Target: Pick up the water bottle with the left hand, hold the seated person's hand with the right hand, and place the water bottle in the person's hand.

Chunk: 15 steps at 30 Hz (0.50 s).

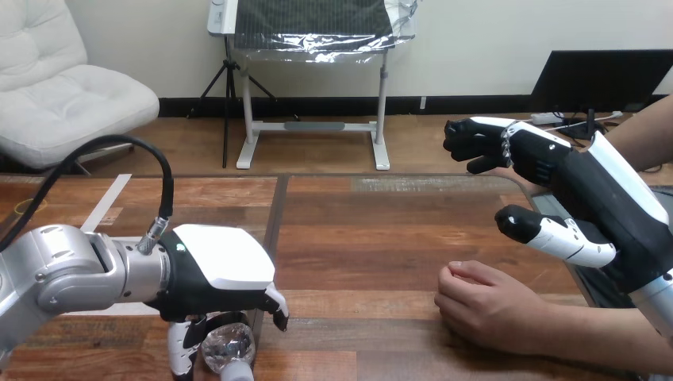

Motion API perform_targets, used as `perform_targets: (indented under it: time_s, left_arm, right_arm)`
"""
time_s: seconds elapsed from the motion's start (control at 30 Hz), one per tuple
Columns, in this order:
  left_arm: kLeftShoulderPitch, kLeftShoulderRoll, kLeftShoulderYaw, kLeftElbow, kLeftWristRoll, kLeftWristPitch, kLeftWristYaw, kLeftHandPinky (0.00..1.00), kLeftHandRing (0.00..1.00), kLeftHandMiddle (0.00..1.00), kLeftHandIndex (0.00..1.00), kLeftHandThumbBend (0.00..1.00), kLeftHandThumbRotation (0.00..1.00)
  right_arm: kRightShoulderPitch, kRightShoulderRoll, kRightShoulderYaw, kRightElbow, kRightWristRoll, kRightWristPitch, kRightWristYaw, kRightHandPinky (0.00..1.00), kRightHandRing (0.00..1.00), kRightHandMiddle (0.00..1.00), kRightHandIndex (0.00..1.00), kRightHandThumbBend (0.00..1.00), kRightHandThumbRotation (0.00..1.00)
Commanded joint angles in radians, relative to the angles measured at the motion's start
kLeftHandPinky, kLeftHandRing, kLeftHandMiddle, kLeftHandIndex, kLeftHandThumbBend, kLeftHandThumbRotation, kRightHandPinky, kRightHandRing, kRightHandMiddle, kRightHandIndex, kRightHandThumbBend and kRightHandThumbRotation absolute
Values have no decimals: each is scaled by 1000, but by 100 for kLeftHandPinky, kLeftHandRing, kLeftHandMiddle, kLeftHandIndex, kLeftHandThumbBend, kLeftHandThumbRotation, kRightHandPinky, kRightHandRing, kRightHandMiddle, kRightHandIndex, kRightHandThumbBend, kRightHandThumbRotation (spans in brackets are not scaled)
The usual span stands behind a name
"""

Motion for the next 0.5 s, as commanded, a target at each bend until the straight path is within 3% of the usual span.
perform_targets:
  time_s: [0.0, 0.27, 0.47]
  left_arm:
    - [-68, -3, -9, 29, 17, -14, 45, 76, 81, 83, 80, 100, 2]
    - [-79, -10, -20, 63, 40, -33, 88, 73, 79, 81, 78, 100, 0]
    - [-89, -13, -31, 83, 41, -25, 93, 71, 78, 80, 77, 100, 0]
  right_arm:
    - [-44, -10, -31, -22, 20, -6, 2, 74, 79, 80, 81, 87, 82]
    - [-45, -9, -31, -21, 20, -9, 2, 74, 79, 80, 81, 88, 83]
    - [-47, -8, -31, -15, 22, -16, 4, 74, 78, 80, 81, 88, 83]
